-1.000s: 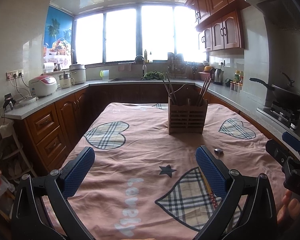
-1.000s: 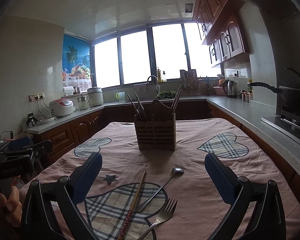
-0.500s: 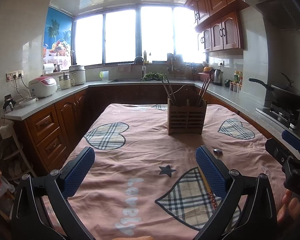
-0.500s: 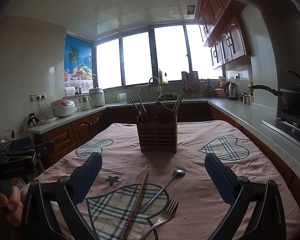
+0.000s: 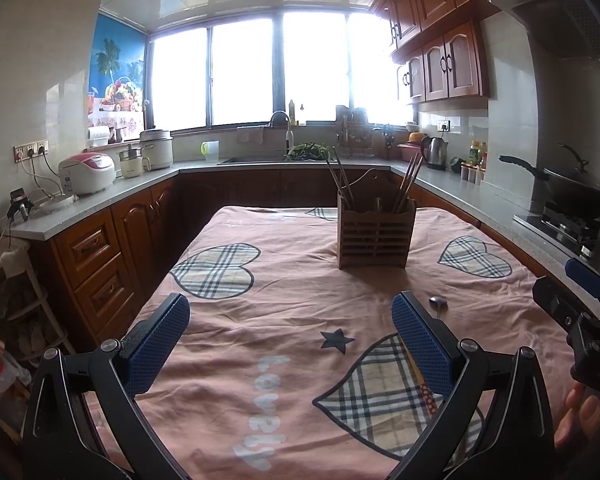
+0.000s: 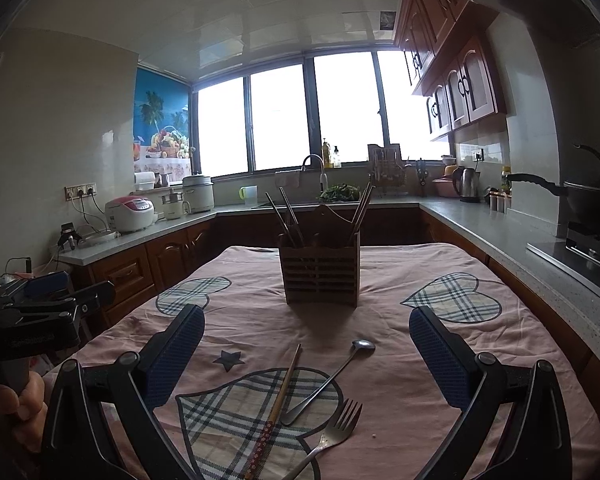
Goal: Organize utensils
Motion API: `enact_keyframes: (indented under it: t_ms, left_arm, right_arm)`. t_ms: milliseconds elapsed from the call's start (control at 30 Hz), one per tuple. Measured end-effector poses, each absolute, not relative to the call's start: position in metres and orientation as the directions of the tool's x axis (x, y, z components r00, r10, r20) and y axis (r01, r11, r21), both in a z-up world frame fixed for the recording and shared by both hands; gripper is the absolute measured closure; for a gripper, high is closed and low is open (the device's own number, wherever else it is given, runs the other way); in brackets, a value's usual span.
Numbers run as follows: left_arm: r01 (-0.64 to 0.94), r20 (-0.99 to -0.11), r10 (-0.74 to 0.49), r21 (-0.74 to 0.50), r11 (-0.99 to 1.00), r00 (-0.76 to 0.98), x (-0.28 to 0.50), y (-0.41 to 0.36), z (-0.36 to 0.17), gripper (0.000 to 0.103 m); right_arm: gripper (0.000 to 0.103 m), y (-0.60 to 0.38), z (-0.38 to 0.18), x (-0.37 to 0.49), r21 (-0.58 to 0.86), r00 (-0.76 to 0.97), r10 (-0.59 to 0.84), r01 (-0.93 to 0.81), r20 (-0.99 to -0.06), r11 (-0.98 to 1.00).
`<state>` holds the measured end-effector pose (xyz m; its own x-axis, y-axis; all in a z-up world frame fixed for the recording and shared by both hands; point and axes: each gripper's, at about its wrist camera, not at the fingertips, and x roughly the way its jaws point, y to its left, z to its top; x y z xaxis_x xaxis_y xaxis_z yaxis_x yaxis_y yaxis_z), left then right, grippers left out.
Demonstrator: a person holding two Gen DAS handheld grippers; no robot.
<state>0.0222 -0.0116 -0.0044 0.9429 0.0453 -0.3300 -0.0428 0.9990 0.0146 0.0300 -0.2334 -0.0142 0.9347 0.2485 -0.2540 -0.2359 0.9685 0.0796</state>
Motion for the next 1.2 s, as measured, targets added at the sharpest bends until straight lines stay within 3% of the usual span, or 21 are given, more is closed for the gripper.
enact_keyframes:
  t_ms: [1200]
  left_arm:
    - [-0.041, -0.327, 0.046, 0.022, 0.999, 0.944, 0.0245, -0.0118, -0.0072, 0.0]
  right_arm:
    - [0.0, -0.2316, -0.0118, 0.0307, 0.084, 0.933, 0.258, -0.245, -0.251, 0.966]
